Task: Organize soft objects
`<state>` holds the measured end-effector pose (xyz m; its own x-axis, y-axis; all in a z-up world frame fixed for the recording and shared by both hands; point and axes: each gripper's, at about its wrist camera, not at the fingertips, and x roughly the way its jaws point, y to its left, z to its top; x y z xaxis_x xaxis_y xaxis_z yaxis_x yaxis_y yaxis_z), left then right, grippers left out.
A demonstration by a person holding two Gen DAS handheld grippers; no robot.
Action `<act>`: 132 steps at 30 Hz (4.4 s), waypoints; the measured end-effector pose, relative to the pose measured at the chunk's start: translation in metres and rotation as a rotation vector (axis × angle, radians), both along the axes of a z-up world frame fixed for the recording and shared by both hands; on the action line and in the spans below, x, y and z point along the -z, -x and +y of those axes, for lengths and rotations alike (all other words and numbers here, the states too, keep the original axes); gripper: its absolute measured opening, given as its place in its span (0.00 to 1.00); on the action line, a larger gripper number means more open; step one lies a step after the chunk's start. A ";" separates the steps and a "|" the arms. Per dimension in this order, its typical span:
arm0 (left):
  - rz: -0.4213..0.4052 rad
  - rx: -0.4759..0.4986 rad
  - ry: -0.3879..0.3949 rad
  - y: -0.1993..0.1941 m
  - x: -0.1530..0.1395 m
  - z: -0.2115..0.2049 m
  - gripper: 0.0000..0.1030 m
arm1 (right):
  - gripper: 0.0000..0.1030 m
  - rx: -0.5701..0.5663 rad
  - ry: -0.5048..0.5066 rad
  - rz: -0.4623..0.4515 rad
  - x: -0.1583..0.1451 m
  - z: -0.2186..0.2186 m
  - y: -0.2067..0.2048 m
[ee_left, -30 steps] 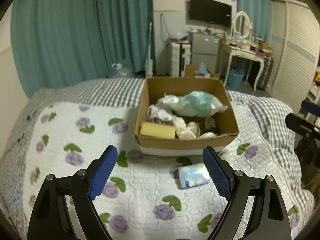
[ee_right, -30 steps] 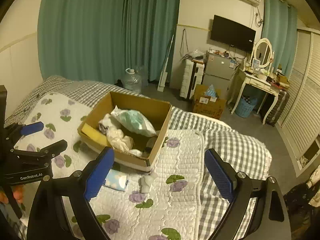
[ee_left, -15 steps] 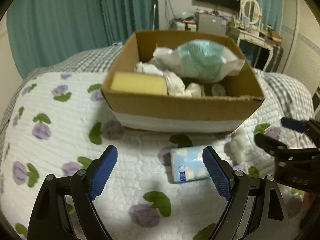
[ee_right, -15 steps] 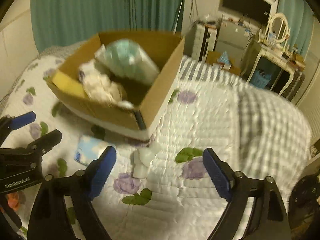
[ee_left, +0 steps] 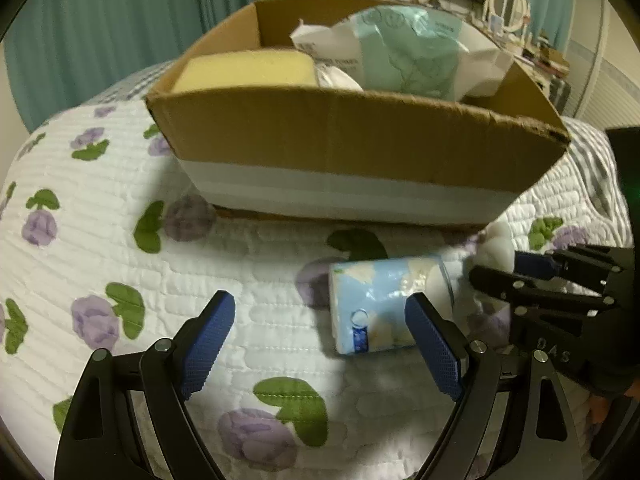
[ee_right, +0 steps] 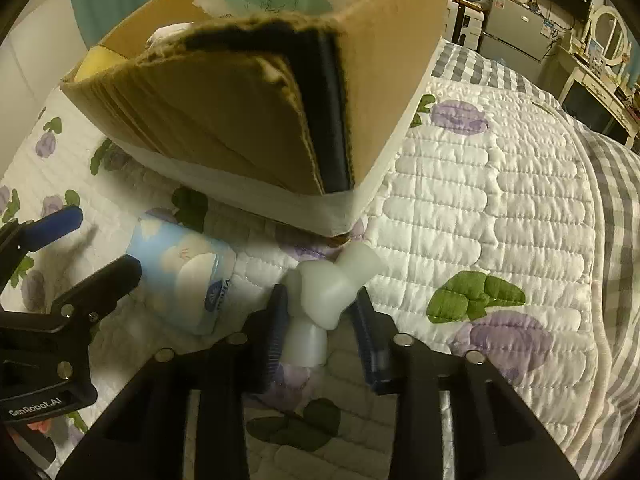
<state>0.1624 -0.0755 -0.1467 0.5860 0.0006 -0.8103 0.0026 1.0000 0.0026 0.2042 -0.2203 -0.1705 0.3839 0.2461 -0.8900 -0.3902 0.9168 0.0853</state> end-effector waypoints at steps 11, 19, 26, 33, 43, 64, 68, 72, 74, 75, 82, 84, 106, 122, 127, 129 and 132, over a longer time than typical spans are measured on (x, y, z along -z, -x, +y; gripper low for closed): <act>0.045 0.069 0.037 -0.004 0.014 -0.024 0.86 | 0.29 0.106 -0.032 -0.077 -0.018 -0.031 0.014; 0.058 0.065 0.096 -0.014 0.030 -0.022 0.86 | 0.29 0.111 -0.036 -0.074 -0.018 -0.037 0.012; 0.039 0.122 0.102 -0.003 0.025 -0.024 0.39 | 0.29 0.107 -0.028 -0.079 -0.020 -0.039 0.013; -0.003 0.166 0.054 0.015 0.005 -0.017 0.16 | 0.29 0.102 0.012 -0.102 -0.020 -0.026 0.025; -0.081 0.161 0.021 0.045 -0.046 0.014 0.16 | 0.29 0.097 0.049 -0.224 -0.093 -0.015 0.074; -0.284 0.219 -0.045 0.039 -0.179 0.049 0.16 | 0.29 0.024 0.013 -0.477 -0.253 0.042 0.101; -0.298 0.248 -0.063 0.010 -0.178 0.041 0.16 | 0.29 0.023 0.023 -0.491 -0.257 0.049 0.071; -0.270 0.255 -0.049 -0.034 -0.161 0.039 0.16 | 0.29 0.043 0.032 -0.488 -0.247 0.050 0.025; -0.245 0.249 -0.050 -0.057 -0.147 0.039 0.16 | 0.29 0.058 0.040 -0.477 -0.236 0.049 0.002; -0.235 0.249 -0.052 -0.070 -0.138 0.039 0.16 | 0.29 0.065 0.041 -0.471 -0.231 0.049 -0.008; -0.185 0.255 -0.083 -0.122 -0.094 0.038 0.19 | 0.29 0.095 0.068 -0.416 -0.178 0.052 -0.081; -0.205 0.248 -0.101 -0.125 -0.088 0.037 0.20 | 0.29 0.106 0.053 -0.398 -0.166 0.050 -0.095; -0.414 0.190 -0.113 -0.026 -0.194 0.058 0.81 | 0.69 0.210 -0.030 -0.560 -0.281 0.019 0.002; -0.707 0.080 0.041 0.124 -0.269 0.115 1.00 | 1.00 0.278 -0.063 -0.833 -0.354 0.014 0.195; -0.741 0.003 0.032 0.115 -0.224 0.120 1.00 | 1.00 0.290 -0.166 -0.831 -0.307 0.020 0.187; -0.724 -0.008 0.021 0.102 -0.200 0.120 1.00 | 1.00 0.313 -0.192 -0.802 -0.273 0.022 0.170; -0.700 -0.027 0.004 0.087 -0.162 0.120 1.00 | 1.00 0.362 -0.169 -0.771 -0.229 0.023 0.151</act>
